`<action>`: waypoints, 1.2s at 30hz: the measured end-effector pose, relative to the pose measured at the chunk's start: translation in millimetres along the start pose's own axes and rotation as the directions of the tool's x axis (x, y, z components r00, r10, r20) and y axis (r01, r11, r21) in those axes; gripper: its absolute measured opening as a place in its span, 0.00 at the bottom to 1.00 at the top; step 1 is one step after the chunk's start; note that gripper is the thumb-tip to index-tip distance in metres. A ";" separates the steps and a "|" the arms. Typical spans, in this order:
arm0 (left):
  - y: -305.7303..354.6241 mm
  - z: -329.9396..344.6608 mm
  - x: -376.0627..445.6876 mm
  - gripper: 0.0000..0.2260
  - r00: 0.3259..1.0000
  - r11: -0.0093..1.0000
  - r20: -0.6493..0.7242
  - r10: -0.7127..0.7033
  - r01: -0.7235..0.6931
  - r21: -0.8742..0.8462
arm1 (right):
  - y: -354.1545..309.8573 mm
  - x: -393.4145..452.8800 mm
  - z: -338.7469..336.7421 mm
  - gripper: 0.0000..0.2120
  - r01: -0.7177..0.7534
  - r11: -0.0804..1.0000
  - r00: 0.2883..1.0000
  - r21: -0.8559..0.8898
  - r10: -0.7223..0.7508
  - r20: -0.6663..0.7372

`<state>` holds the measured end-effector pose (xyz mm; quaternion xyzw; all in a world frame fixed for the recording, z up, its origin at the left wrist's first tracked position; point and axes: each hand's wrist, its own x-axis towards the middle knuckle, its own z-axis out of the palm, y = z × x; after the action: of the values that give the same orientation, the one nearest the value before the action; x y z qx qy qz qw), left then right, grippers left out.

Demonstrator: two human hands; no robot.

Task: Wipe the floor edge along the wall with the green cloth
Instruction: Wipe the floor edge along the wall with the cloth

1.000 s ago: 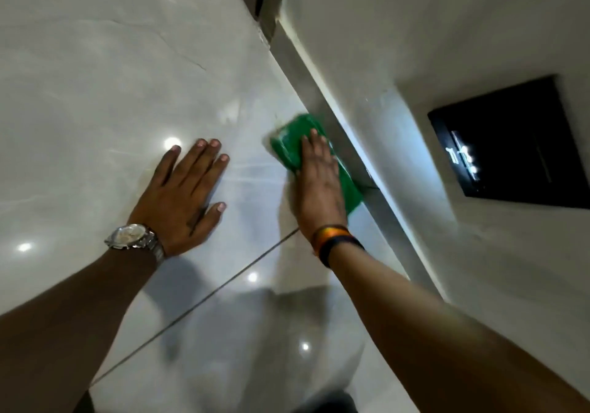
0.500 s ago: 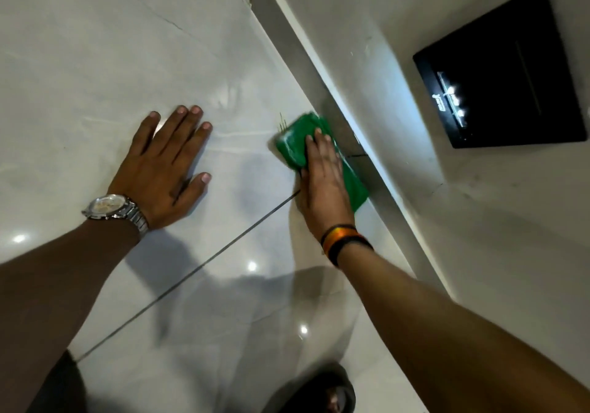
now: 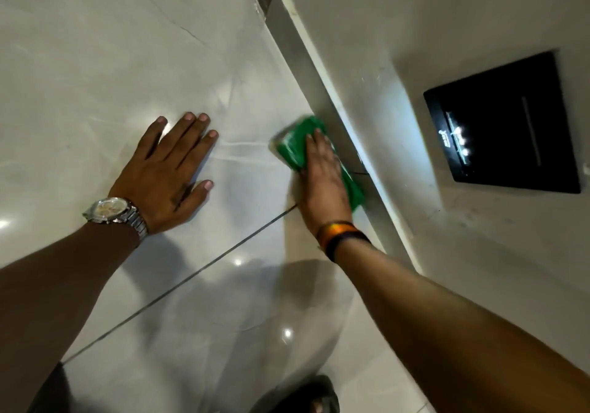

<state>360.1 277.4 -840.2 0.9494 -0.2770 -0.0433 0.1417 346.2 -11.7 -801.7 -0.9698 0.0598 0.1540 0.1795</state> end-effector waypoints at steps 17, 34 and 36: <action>-4.1 3.2 0.1 0.32 0.999 1.000 -0.032 -0.002 0.001 -0.021 | -63.0 51.1 7.9 0.33 -0.042 0.999 0.997 0.025 0.044 -0.059; -0.7 -1.1 0.5 0.32 1.000 1.000 0.006 -0.010 0.010 0.008 | 30.9 -60.8 -2.3 0.30 -0.033 0.999 0.998 -0.022 0.034 0.051; 0.0 -2.7 1.9 0.32 1.000 1.000 0.012 -0.008 0.008 0.013 | 18.8 -30.1 1.2 0.31 0.041 0.999 0.999 -0.014 -0.040 0.022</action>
<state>362.2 277.1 -837.6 0.9511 -0.2743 -0.0480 0.1338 314.1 -26.9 -799.3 -0.9704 0.0371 0.1612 0.1761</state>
